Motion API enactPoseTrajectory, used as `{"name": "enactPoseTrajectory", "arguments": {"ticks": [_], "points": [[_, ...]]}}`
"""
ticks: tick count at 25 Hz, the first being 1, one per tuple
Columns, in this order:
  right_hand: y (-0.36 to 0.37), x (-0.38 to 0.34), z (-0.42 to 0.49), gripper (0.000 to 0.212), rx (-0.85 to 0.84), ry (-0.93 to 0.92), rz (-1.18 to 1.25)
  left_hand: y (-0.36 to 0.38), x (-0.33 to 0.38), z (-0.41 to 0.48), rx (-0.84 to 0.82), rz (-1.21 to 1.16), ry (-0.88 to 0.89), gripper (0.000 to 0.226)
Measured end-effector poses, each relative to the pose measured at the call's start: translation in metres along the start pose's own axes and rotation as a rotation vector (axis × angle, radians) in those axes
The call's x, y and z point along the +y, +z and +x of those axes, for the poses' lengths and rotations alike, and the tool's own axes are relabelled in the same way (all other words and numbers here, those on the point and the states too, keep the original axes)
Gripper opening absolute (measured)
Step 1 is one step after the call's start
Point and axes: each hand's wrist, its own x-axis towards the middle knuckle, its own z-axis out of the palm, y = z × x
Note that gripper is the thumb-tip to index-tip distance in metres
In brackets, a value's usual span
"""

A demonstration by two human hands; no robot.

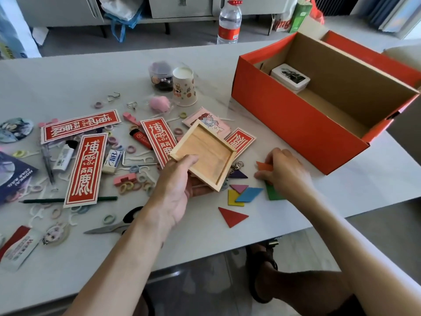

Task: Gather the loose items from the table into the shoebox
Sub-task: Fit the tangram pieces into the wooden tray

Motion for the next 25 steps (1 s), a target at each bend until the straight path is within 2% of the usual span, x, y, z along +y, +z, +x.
{"name": "enactPoseTrajectory", "arguments": {"ticks": [3,7,10,13,20,25], "points": [[-0.005,0.002,-0.001,0.035,0.012,-0.017,0.058,-0.001,0.002,0.000,-0.094,-0.040,-0.082,0.021],[-0.023,0.009,-0.011,0.038,-0.030,0.018,0.309,-0.007,0.003,-0.003,-0.203,-0.028,-0.178,0.032],[-0.024,0.021,-0.031,0.047,-0.112,0.033,0.077,-0.011,0.002,-0.003,-0.255,-0.013,-0.198,0.037],[-0.018,0.024,-0.038,0.054,-0.147,0.048,-0.111,-0.010,0.002,-0.003,-0.211,-0.048,-0.164,0.033],[-0.022,0.014,-0.018,0.042,-0.155,0.063,-0.176,-0.011,0.001,0.002,-0.151,-0.115,-0.111,0.026],[-0.022,0.015,-0.021,0.058,-0.093,0.010,-0.109,-0.012,0.000,0.002,-0.128,-0.093,-0.089,0.028]]}}
